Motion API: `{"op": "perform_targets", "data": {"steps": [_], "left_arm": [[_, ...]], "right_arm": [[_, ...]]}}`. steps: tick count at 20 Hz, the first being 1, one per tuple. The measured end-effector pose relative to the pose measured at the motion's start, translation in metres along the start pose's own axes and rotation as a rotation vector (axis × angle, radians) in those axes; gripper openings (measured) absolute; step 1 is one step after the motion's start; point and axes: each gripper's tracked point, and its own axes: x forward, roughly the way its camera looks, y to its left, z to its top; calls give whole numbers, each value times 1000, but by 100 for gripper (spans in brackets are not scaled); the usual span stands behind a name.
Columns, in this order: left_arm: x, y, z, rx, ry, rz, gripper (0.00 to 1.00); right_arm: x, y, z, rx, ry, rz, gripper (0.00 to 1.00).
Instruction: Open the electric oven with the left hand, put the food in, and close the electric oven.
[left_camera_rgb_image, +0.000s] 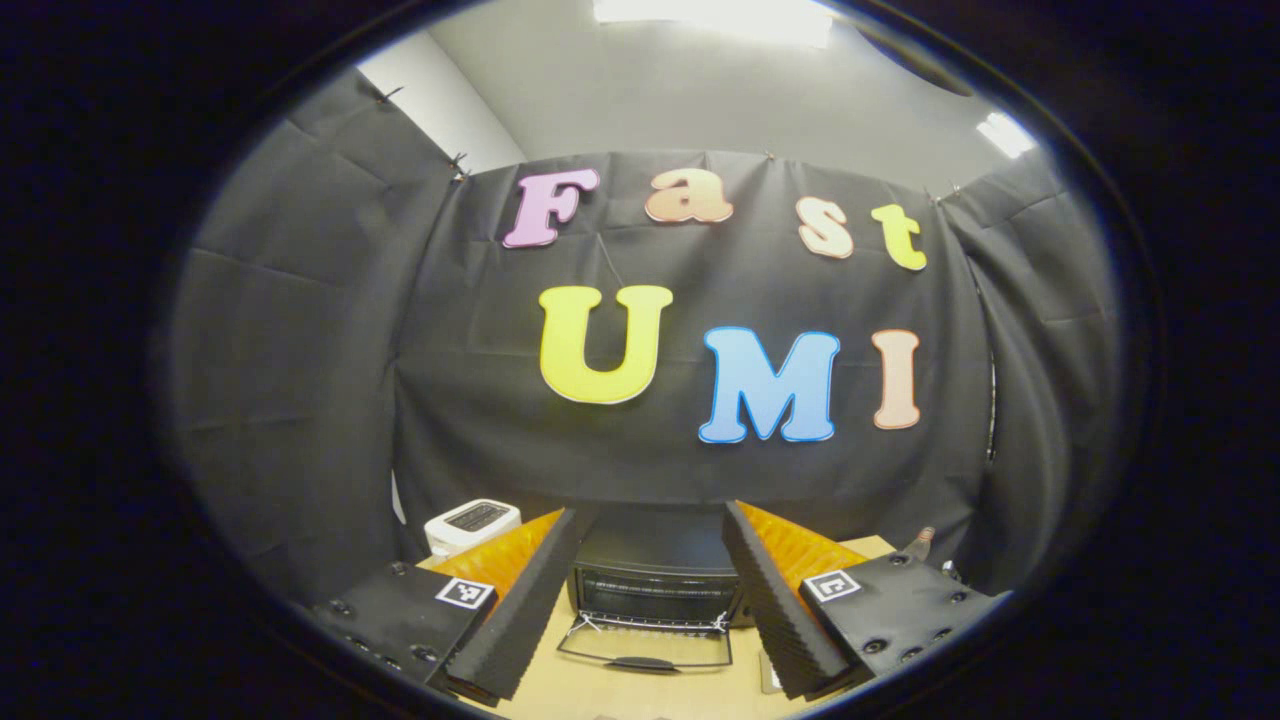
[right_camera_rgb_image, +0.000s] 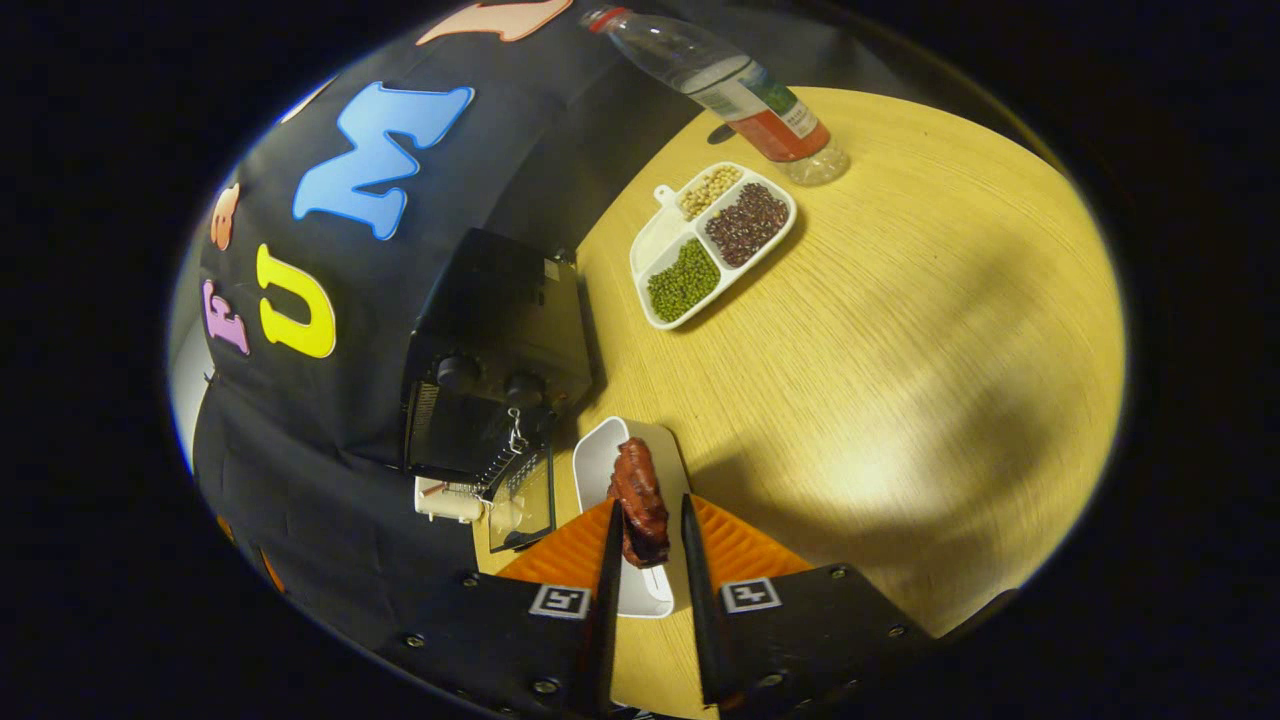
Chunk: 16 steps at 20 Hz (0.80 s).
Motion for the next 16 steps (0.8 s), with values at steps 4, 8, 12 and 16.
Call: {"op": "perform_targets", "data": {"steps": [4, 8, 12, 16], "left_arm": [[-8, 19, -8, -9, 26, 0, 100], [0, 36, 12, -21, -8, -30, 93], [12, 42, 25, -33, -33, -93, 98], [25, 44, 24, -46, -29, -153, 100]], "right_arm": [[2, 16, -5, -3, 3, 30, 12], [-12, 33, -7, -27, -27, 41, 12], [-24, 50, -6, -27, -90, 70, 12], [-34, 69, -9, 50, -122, 132, 7]]}}
